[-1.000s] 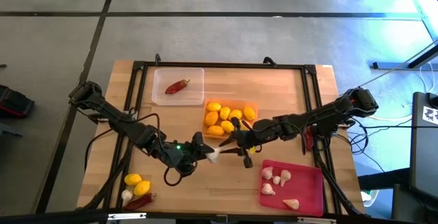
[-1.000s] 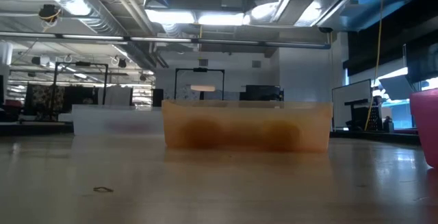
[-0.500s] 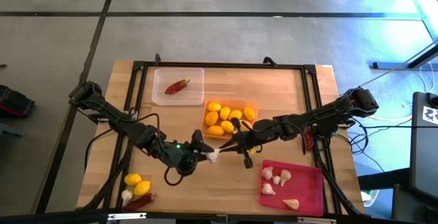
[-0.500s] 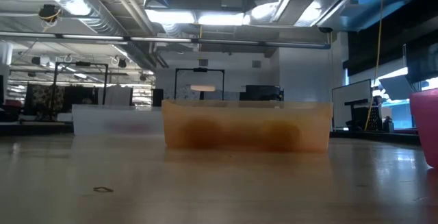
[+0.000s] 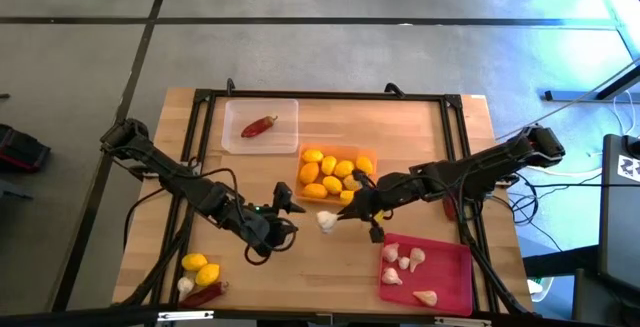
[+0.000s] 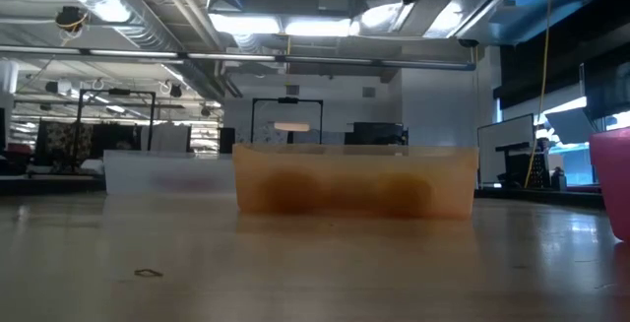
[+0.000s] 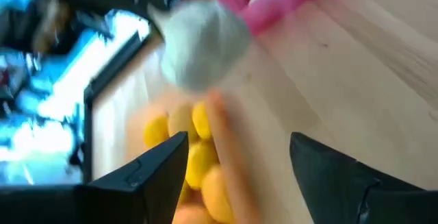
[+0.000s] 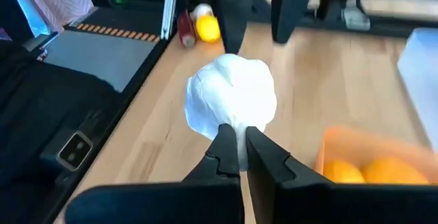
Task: Sort produce into baskets
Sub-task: Put the garlic into the red bin, then put the lemon into the orange bin
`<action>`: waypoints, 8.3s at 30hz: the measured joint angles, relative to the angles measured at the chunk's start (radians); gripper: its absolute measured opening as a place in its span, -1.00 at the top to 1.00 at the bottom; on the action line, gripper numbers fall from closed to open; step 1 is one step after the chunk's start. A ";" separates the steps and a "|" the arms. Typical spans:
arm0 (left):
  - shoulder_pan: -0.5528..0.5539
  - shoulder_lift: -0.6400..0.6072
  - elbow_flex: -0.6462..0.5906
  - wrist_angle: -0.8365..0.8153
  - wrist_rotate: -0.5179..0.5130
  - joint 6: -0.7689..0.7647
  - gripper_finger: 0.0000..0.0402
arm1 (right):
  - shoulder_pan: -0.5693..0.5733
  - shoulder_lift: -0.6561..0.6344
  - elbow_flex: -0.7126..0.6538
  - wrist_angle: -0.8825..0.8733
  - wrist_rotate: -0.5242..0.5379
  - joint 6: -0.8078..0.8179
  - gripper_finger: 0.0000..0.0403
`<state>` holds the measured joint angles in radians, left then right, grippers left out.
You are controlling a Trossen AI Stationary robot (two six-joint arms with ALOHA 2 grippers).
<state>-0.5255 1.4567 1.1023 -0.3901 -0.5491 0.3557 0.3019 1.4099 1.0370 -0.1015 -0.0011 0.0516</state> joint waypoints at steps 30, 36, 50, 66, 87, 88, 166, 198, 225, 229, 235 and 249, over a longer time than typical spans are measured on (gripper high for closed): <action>0.003 0.000 0.000 -0.242 0.003 -0.407 -0.25 | 0.475 -0.113 0.000 -0.577 0.087 0.951 0.98; 0.015 0.000 0.000 -0.242 0.003 -0.407 -0.25 | 0.586 -0.108 0.000 -0.712 0.058 1.259 0.98; 0.037 0.000 0.000 -0.252 0.003 -0.410 -0.25 | 0.726 0.022 0.000 -0.919 -0.085 1.541 0.97; 0.037 0.000 0.000 -0.254 0.002 -0.413 -0.25 | 0.739 0.162 -0.001 -1.089 -0.208 1.541 0.97; 0.034 0.001 0.000 -0.248 0.002 -0.444 -0.25 | 0.697 0.141 0.247 -1.194 0.141 1.392 0.00; 0.034 0.001 0.000 -0.246 0.003 -0.474 -0.25 | 0.692 0.141 0.258 -1.181 0.222 1.354 0.00; -0.462 0.226 -0.033 -0.561 0.677 -2.089 -0.25 | 0.424 0.146 0.099 -0.892 0.667 0.655 0.02; -0.285 0.082 -0.050 -0.554 0.502 -1.702 0.14 | 0.424 0.146 0.099 -0.886 0.645 0.658 0.02; 0.229 -0.021 -0.048 0.052 -0.013 -0.713 0.12 | 0.424 0.146 0.001 -0.720 0.700 0.654 0.02; 0.281 0.040 -0.048 0.149 -0.010 -0.641 0.12 | 0.424 0.146 0.001 -0.715 0.715 0.650 0.02; 0.341 0.141 -0.048 0.334 0.046 -0.571 0.11 | 0.424 0.146 0.001 -0.713 0.717 0.650 0.02; 0.460 0.339 -0.048 0.389 0.080 -0.537 0.11 | 0.424 0.146 0.001 -0.711 0.717 0.649 0.02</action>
<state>-0.0654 1.7958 1.0538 -0.0013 -0.4686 -0.1810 0.7261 1.5558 1.0378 -0.8122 0.7155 0.7010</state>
